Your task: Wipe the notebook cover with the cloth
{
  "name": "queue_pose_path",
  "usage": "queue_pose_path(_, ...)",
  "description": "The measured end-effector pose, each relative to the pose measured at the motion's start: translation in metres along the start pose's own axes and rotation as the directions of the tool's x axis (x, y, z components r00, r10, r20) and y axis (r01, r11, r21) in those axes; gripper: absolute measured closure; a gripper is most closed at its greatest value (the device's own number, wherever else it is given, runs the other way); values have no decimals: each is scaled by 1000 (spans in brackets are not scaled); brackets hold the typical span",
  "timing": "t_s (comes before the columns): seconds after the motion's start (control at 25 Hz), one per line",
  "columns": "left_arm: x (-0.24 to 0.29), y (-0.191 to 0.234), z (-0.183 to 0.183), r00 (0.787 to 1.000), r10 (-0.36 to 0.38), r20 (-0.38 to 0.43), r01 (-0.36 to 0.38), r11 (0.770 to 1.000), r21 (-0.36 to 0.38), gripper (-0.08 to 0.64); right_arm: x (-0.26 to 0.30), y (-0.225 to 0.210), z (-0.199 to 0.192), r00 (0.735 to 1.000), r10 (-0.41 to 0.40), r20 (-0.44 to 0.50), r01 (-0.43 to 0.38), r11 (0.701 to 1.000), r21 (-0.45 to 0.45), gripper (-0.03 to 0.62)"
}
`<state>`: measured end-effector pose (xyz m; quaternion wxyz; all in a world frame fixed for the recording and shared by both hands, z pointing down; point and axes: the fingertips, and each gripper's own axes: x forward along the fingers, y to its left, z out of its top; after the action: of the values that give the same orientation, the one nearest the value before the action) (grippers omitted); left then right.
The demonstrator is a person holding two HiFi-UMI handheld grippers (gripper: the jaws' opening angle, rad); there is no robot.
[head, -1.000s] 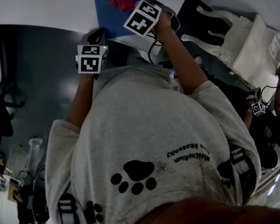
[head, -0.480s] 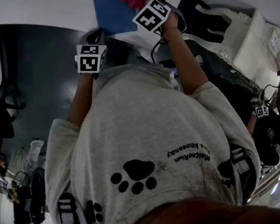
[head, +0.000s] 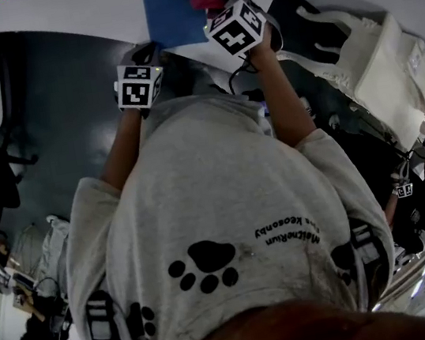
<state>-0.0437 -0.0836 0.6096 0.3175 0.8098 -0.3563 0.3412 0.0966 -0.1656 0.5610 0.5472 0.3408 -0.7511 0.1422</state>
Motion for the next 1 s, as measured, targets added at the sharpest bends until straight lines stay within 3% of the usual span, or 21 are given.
queue_pose_path(0.2,-1,-1,-5,1000,1,1,-1,1000,-11,549,-8,26,33,995,38,88,-34,998,-56,522)
queue_pose_path(0.44,-3,0,-4,1000,5,5,-5,1000,-11,549,-9,67,61,985,117,128,-98,984,-148,522)
queue_pose_path(0.76,-3,2,-3,1000,9,7,-9,1000,-13,549,14,110,71,975,210,67,-188,953,-238,522)
queue_pose_path(1.0,-4,2,-3,1000,8,8,-8,1000,-20,549,35,121,60,972,236,0,-229,941,-251,522)
